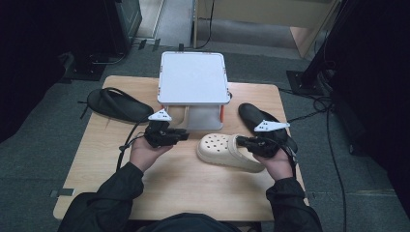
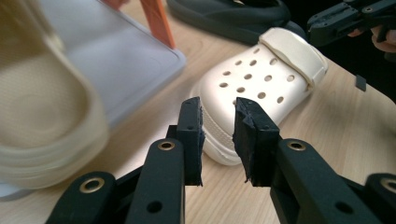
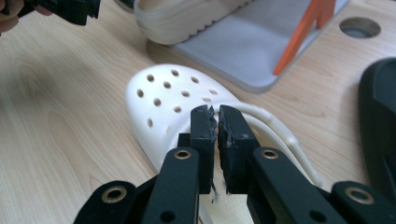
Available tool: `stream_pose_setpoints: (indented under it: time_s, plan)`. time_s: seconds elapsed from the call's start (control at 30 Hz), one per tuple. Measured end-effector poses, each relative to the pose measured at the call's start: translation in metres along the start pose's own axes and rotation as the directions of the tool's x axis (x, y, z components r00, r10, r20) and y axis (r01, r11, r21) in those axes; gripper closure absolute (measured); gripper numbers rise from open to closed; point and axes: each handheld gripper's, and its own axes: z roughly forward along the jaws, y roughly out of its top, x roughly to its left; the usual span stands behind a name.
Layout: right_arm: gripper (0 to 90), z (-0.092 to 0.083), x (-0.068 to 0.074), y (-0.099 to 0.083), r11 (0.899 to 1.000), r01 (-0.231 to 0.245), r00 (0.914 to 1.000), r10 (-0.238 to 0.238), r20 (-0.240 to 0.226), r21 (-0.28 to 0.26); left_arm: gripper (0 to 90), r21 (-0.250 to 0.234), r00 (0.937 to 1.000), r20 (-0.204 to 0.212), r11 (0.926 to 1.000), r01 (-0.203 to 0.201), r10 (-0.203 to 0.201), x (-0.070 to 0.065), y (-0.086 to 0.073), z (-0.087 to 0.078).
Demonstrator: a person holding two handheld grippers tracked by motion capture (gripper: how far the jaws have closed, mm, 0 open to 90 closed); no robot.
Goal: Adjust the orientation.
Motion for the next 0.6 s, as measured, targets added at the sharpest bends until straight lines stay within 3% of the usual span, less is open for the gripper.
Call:
stream_pose_setpoints:
  time_s: [0.23,0.33,0.6]
  plan:
    - [84.5,0.004,-0.003,-0.012,0.999,-0.017,0.9997,0.017,0.017,0.027,73.4,0.035,0.9989,0.018,0.9984,-0.044,0.044,-0.014,-0.004,0.022]
    - [84.5,0.007,-0.003,-0.017,0.999,-0.019,0.9997,0.018,0.017,0.047,73.5,0.056,0.9971,0.063,0.9974,-0.045,0.041,-0.02,-0.005,0.034]
    - [84.4,0.014,0.0,-0.02,0.998,-0.015,0.9998,0.015,0.012,0.068,73.7,0.081,0.9942,0.075,0.9932,-0.083,0.077,-0.032,-0.01,0.052]
